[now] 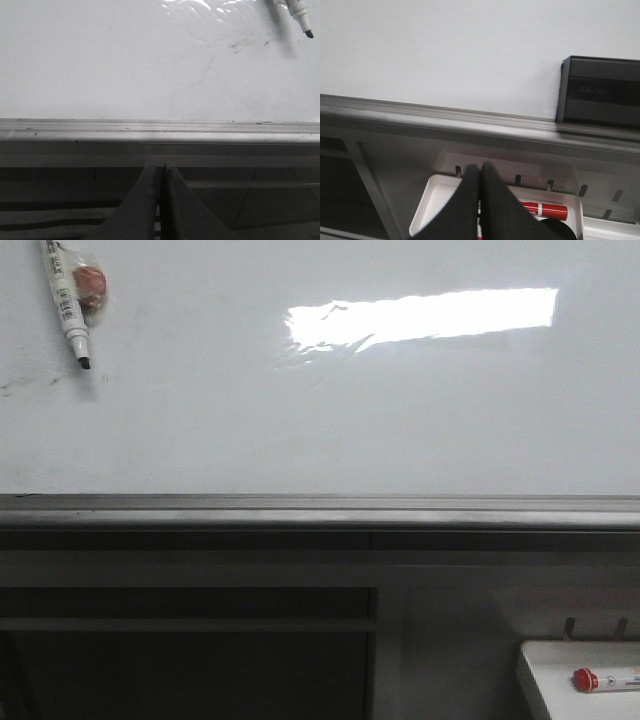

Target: Write number 2 on whiteboard

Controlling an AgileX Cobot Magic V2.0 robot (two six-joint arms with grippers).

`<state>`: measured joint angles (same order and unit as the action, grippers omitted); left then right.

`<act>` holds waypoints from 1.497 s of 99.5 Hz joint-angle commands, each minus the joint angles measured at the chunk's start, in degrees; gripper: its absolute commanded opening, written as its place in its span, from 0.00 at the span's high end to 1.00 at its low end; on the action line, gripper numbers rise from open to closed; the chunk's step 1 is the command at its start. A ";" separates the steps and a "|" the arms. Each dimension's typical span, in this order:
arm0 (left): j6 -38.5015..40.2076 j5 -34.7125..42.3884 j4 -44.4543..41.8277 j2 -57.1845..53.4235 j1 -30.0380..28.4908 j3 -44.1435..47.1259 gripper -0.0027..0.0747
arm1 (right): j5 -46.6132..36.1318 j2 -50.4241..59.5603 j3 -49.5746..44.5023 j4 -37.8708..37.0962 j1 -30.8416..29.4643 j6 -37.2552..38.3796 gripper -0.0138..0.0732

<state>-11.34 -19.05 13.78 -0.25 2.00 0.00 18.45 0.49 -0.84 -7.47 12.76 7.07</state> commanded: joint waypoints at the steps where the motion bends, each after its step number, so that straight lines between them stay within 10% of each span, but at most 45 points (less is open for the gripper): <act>1: 0.36 3.96 0.54 -1.55 -0.18 0.74 0.99 | -2.22 1.25 -1.42 -0.77 -0.39 -0.05 0.92; 122: 0.36 7.01 0.81 -1.55 -0.18 0.74 0.99 | -4.08 1.25 -1.42 -0.77 -0.39 -0.05 0.92; 149: 0.49 7.86 39.39 -1.55 -0.18 0.64 0.99 | -24.33 1.15 -1.42 14.36 -0.39 0.07 0.92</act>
<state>-11.24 -15.25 40.98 -0.25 2.00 0.00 6.92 0.49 -0.84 -0.87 12.76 7.07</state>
